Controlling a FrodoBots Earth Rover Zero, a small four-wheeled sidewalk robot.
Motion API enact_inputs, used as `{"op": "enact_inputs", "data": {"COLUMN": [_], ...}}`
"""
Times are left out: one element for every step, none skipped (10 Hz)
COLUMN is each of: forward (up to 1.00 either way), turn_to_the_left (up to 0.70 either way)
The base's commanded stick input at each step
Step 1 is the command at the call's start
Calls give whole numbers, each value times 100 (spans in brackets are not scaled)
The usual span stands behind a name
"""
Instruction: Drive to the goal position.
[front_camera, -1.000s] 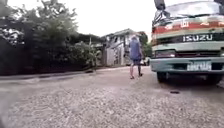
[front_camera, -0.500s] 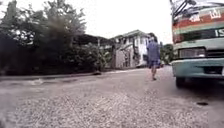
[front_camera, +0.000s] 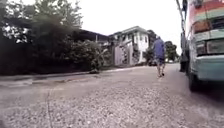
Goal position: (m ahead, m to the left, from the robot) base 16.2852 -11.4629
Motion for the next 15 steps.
{"op": "enact_inputs", "data": {"forward": [100,100,100,100,100,100,100,100,100,100,100,100,100,100,100], "turn_to_the_left": [-27,-27,-27,-27,-27,-27,-27,-27,-27,-27,-27,-27,-27,-27,-27]}}
